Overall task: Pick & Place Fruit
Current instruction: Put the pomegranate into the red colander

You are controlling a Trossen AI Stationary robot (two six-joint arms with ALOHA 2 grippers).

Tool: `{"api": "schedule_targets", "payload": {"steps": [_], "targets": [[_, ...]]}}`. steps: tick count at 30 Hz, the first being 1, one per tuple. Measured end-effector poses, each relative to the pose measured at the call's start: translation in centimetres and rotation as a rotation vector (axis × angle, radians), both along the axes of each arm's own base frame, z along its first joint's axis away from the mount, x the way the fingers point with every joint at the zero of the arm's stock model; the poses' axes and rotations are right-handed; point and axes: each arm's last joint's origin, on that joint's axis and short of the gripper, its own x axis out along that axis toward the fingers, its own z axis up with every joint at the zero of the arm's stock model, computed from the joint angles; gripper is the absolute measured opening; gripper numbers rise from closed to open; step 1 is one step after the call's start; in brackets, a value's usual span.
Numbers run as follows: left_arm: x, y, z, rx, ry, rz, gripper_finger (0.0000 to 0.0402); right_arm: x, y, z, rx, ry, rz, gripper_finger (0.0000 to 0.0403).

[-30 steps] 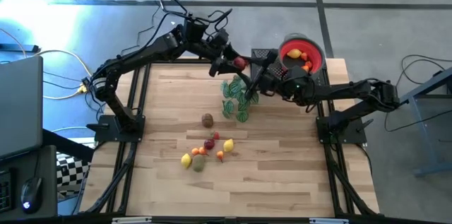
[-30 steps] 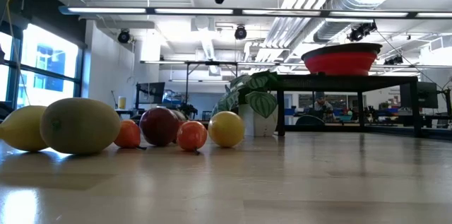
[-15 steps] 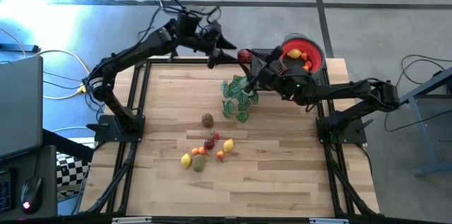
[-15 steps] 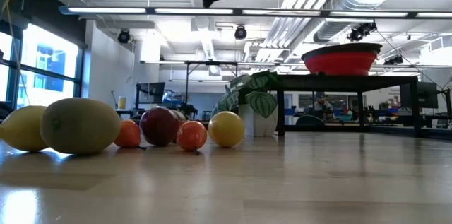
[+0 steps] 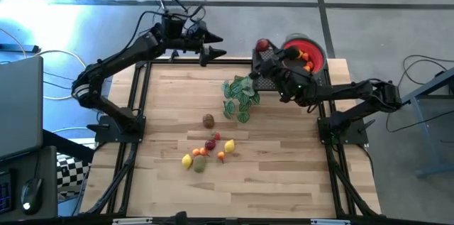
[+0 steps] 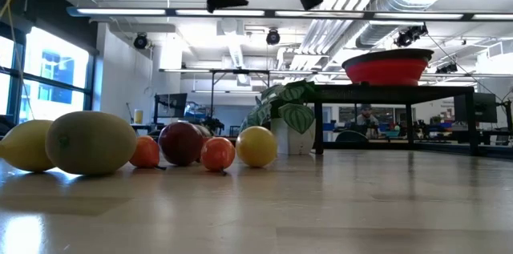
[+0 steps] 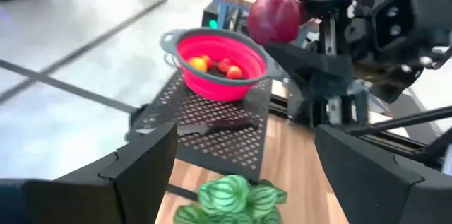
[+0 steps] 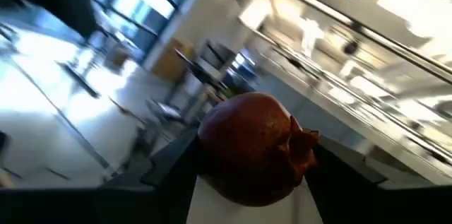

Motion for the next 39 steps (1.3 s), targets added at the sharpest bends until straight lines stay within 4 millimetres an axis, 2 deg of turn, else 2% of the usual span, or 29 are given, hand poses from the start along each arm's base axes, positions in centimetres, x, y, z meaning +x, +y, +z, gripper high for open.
{"api": "schedule_targets", "payload": {"steps": [6, 9, 16, 25, 33, 39], "targets": [[-1.4, -0.9, -2.0, 0.038, -0.024, 0.004, 0.0329, -1.5, -1.4, 0.4, 0.078, -0.037, -0.268, 0.0224], [-2.2, -1.5, -2.3, 0.050, -0.035, 0.000, 0.0329, -2.0, -2.4, 0.2, 0.109, -0.039, -0.385, 0.0224], [-2.9, -2.0, -3.1, 0.039, -0.019, 0.003, 0.0329, -2.7, -3.9, -0.2, 0.150, -0.049, -0.510, 0.0224], [-2.9, -2.0, -3.3, 0.053, -0.010, -0.001, 0.0329, -3.3, -3.9, -0.4, 0.208, -0.067, -0.695, 0.0224], [-2.9, -2.0, -3.5, 0.044, 0.004, -0.002, 0.0329, -3.3, -3.9, -0.4, 0.217, -0.131, -0.699, 0.0224], [-2.9, -2.0, -3.5, 0.044, 0.005, -0.002, 0.0329, -3.2, -4.4, -0.3, 0.197, -0.190, -0.613, 0.0224]]}}
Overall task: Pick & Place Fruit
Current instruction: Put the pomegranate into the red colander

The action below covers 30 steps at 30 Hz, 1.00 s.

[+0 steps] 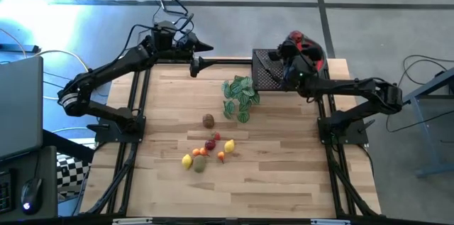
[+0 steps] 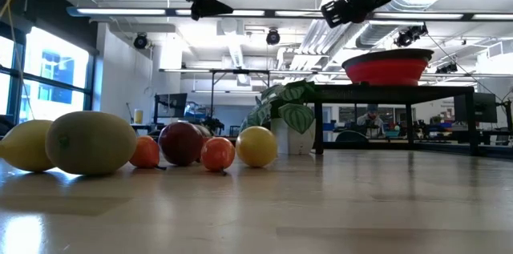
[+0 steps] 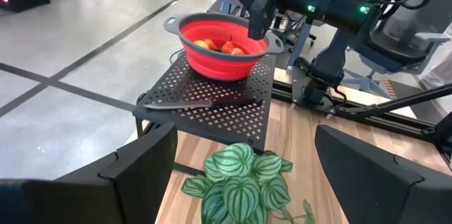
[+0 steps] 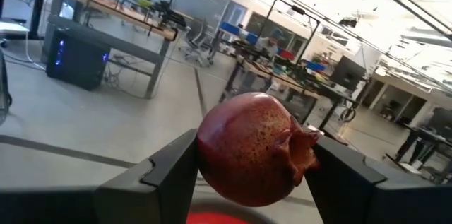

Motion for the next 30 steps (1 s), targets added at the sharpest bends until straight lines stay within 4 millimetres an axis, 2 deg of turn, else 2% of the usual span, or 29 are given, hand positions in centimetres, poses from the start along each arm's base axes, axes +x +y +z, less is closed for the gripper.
{"api": "schedule_targets", "payload": {"steps": [11, 21, 27, 30], "targets": [[-0.1, -0.1, -0.3, 0.002, 0.031, -0.006, 0.0329, -0.9, -1.0, -0.1, 0.059, 0.026, -0.188, 0.0224], [-0.1, -0.1, -0.4, -0.004, 0.040, -0.006, 0.0329, -0.8, -0.8, -0.3, 0.031, -0.070, -0.179, 0.0224], [-0.1, -0.1, -0.5, -0.013, 0.052, -0.006, 0.0329, -0.2, -0.3, -1.5, 0.010, -0.144, -0.146, 0.0224], [-0.1, -0.1, -0.5, -0.014, 0.052, -0.006, 0.0329, 0.1, -0.2, -2.2, 0.009, -0.162, -0.075, 0.0224]]}}
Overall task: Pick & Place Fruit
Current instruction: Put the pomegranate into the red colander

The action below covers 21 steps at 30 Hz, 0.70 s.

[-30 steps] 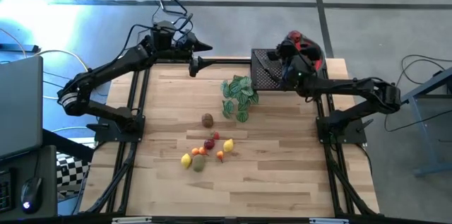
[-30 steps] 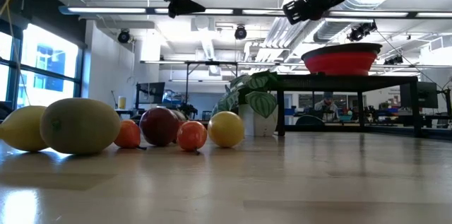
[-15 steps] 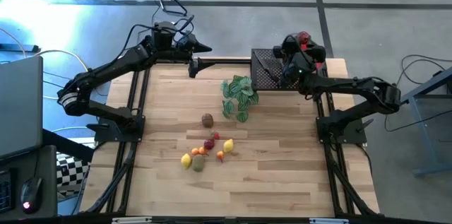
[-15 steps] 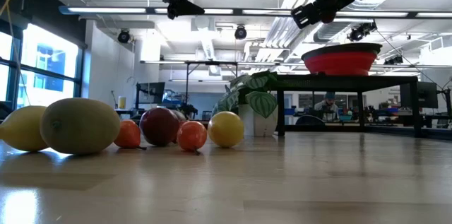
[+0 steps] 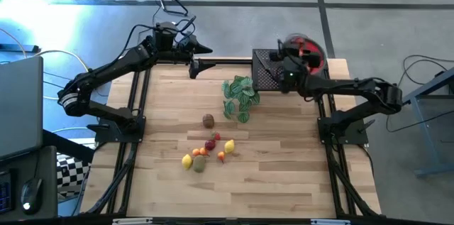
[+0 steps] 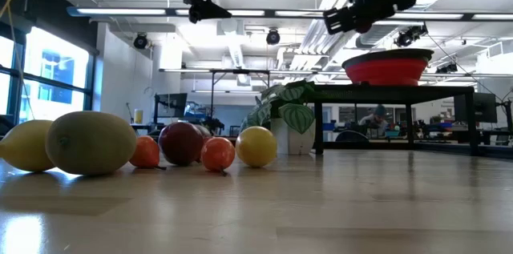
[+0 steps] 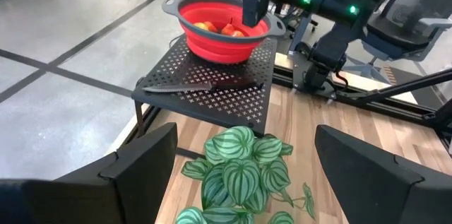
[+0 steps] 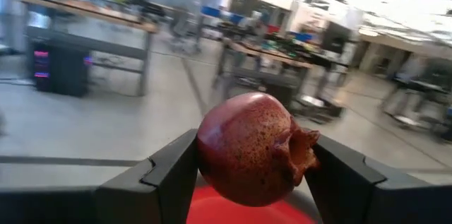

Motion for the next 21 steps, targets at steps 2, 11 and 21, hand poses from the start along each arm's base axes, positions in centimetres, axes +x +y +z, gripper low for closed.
{"api": "schedule_targets", "payload": {"steps": [2, 11, 21], "targets": [[0.0, 0.0, 0.0, 0.000, 0.001, 0.000, 0.0329, 0.0, -0.3, -0.1, -0.004, -0.018, 0.034, 0.0224], [0.0, 0.0, -0.2, 0.009, 0.019, -0.006, 0.0329, -0.9, -3.6, 0.5, -0.016, -0.107, 0.315, 0.0224], [0.0, 0.0, -0.2, 0.010, 0.019, -0.006, 0.0329, -3.7, -4.9, 4.5, 0.364, -0.081, 0.252, 0.0224]]}}
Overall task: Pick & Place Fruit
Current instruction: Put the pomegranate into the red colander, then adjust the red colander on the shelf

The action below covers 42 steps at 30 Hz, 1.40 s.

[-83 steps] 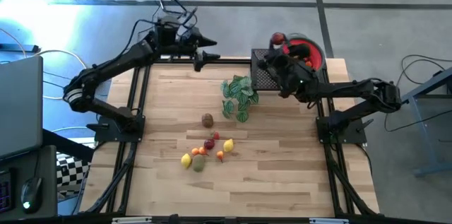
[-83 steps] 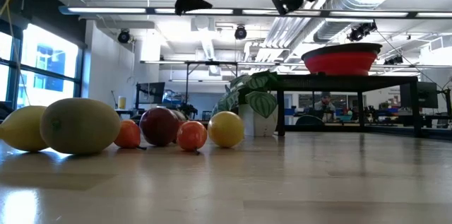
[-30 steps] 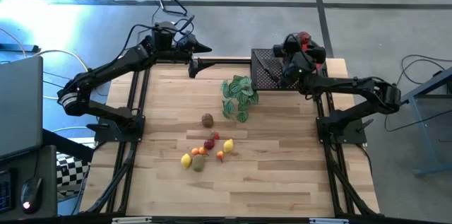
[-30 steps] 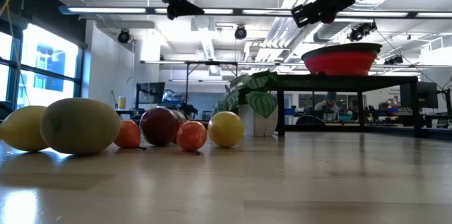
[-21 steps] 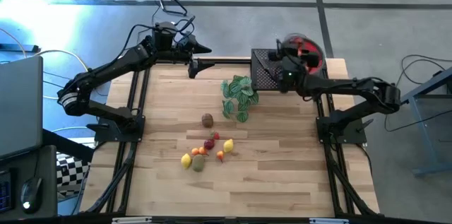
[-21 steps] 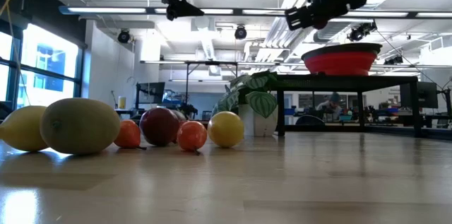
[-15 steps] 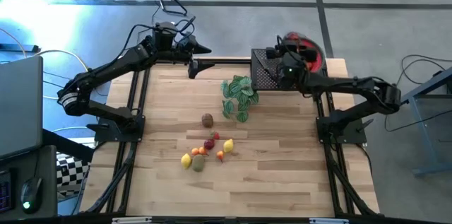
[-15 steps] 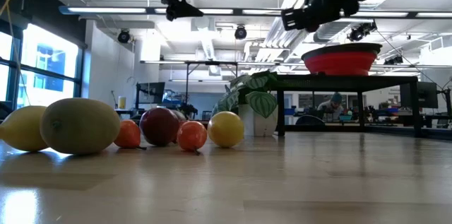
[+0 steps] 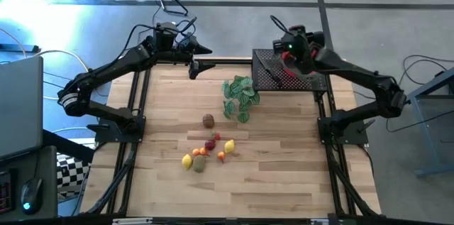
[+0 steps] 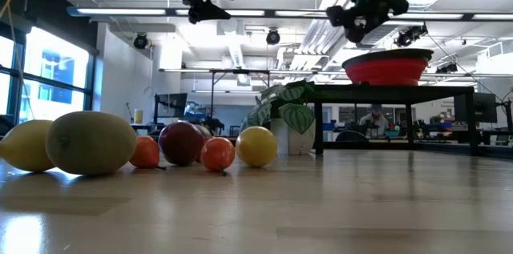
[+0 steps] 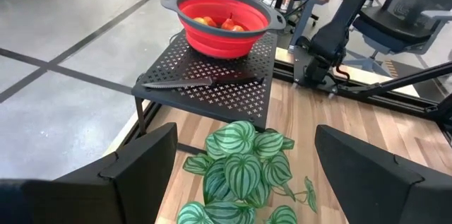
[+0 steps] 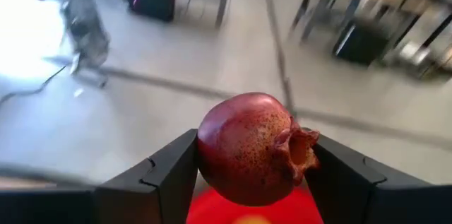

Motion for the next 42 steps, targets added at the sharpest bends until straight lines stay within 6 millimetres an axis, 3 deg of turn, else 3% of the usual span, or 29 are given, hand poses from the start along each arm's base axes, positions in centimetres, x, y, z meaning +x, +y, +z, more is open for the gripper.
{"api": "schedule_targets", "payload": {"steps": [3, 9, 13, 24, 36, 42], "targets": [[0.0, 0.0, 0.0, 0.001, -0.001, 0.000, 0.0329, -0.9, 0.0, 0.4, 0.105, -0.046, -0.005, 0.0224], [0.0, 0.0, 0.0, 0.001, -0.001, 0.002, 0.0329, -3.5, -1.5, -1.1, 0.365, -0.093, -0.036, 0.0224], [0.0, 0.0, 0.0, 0.001, 0.000, 0.004, 0.0329, -4.4, -2.0, -1.9, 0.430, -0.047, -0.094, 0.0224], [0.0, 0.0, 0.0, 0.001, 0.000, 0.005, 0.0329, -4.5, -2.1, -2.0, 0.439, -0.035, -0.091, 0.0226], [0.0, 0.0, 0.0, 0.001, 0.001, 0.005, 0.0329, -4.5, -2.1, -2.0, 0.442, 0.000, -0.066, 0.0287], [0.0, 0.0, 0.0, 0.000, 0.002, 0.005, 0.0329, -4.5, -2.1, -1.7, 0.429, 0.015, -0.043, 0.0270]]}}
